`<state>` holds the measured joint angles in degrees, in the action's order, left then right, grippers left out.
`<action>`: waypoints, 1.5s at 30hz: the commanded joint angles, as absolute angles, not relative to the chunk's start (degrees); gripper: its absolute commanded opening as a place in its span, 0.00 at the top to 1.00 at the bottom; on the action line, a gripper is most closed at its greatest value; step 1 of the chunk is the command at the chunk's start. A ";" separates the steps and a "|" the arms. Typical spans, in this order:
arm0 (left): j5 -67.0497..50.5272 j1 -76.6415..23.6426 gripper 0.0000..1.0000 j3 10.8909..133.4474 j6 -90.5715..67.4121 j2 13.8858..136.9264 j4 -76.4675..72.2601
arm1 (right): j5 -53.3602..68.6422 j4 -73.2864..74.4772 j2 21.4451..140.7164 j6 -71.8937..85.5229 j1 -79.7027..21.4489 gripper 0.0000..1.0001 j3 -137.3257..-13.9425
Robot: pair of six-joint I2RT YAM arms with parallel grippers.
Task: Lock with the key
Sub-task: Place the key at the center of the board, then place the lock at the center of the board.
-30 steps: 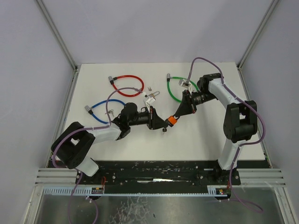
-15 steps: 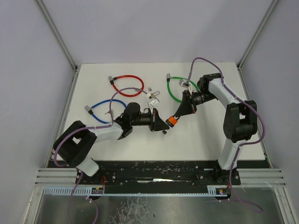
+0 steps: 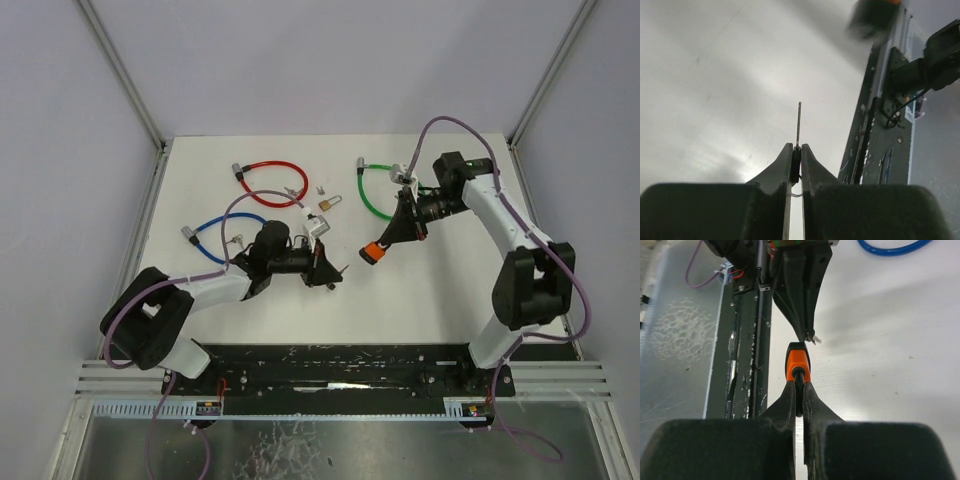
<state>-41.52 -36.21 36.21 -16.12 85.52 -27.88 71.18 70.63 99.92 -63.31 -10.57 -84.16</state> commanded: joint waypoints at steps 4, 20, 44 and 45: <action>-36.96 -32.56 1.00 31.40 -17.94 81.25 -29.08 | 64.96 51.61 88.07 -44.40 -9.91 1.00 -79.16; -18.60 -29.19 0.90 36.08 -36.59 89.58 -21.56 | 61.00 -0.29 96.82 5.05 -10.36 0.97 -55.85; -6.24 -27.87 0.42 27.35 -25.88 59.96 -20.48 | 50.89 8.76 106.48 -4.65 -18.98 0.57 -66.41; -7.20 -27.86 0.36 26.72 -26.41 57.75 -21.28 | 49.90 10.28 105.69 -6.65 -18.98 0.53 -66.79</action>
<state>-6.81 -28.38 28.88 -27.64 65.43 -16.58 53.45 2.50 110.93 4.12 -19.07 -63.40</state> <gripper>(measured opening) 0.540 0.412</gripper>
